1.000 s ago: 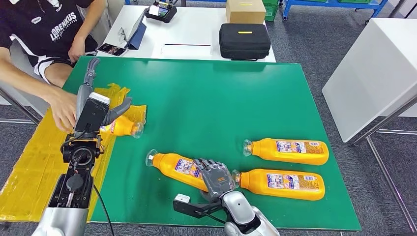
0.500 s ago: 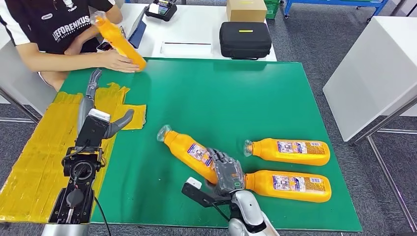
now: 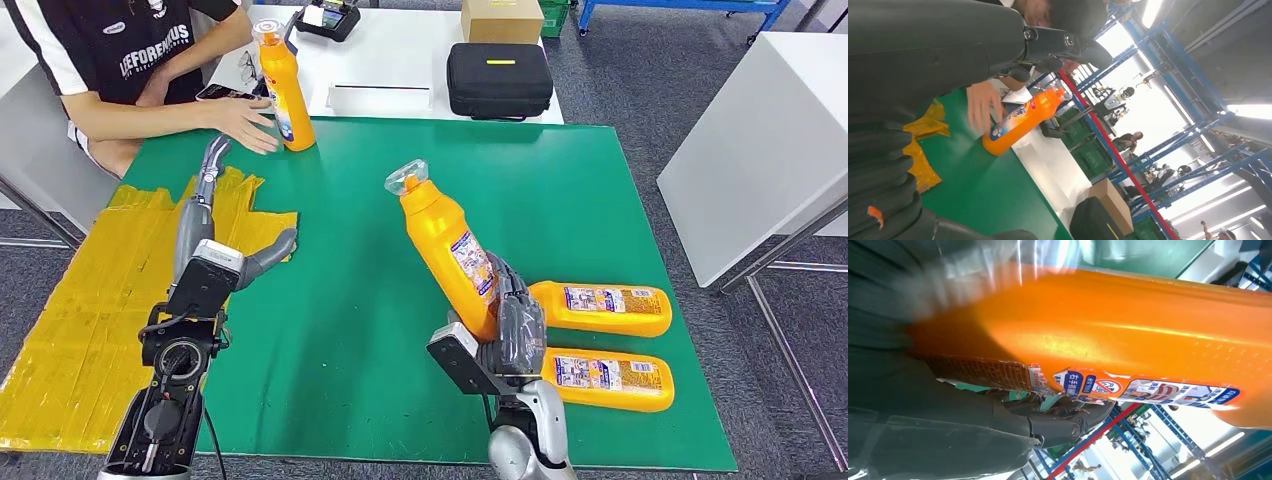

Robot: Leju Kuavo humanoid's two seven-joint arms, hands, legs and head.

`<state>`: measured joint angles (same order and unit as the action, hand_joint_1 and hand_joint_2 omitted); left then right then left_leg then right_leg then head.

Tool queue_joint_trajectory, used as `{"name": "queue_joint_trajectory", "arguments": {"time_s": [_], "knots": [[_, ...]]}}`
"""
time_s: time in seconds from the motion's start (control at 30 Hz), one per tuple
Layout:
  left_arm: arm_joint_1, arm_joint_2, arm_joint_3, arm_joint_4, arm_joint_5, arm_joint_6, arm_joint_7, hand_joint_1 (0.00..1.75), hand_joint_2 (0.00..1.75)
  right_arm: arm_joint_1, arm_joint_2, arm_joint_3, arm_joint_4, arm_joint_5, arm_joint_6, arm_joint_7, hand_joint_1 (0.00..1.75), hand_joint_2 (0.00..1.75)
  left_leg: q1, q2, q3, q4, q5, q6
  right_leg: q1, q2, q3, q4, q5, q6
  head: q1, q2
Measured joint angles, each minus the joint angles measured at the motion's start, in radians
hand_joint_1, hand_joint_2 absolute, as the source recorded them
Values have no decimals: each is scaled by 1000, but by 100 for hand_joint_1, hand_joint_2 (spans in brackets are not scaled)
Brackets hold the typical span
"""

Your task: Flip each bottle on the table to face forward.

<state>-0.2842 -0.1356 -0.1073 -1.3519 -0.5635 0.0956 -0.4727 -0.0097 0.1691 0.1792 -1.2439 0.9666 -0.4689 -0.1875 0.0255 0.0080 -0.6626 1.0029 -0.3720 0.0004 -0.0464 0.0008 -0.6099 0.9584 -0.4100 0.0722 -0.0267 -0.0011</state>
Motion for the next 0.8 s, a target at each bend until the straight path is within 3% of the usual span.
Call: {"name": "queue_joint_trajectory", "arguments": {"time_s": [0.13,0.4,0.6,0.8], "knots": [[1,-3,-15,-6,38,-30,-2,0,175,6,9,-13,-18,-80,-54,-62,175,175,0,0,0,0,0,0,0,0,0,0,0,0,0,0],[-9,-26,-106,5,246,-215,22,0,175,-2,40,-21,-64,-324,-146,-296,175,175,-1,0,-1,0,0,0,0,0,0,0,0,0,0,0],[-21,-28,-136,15,295,-249,27,0,175,-10,59,-12,-79,-344,-152,-319,175,175,0,0,0,0,0,0,0,0,0,0,0,0,0,0],[-40,-28,-148,36,496,-378,59,0,175,-47,59,31,-63,-431,-164,-391,175,175,0,0,-1,0,0,0,0,0,0,0,0,0,0,0]]}}
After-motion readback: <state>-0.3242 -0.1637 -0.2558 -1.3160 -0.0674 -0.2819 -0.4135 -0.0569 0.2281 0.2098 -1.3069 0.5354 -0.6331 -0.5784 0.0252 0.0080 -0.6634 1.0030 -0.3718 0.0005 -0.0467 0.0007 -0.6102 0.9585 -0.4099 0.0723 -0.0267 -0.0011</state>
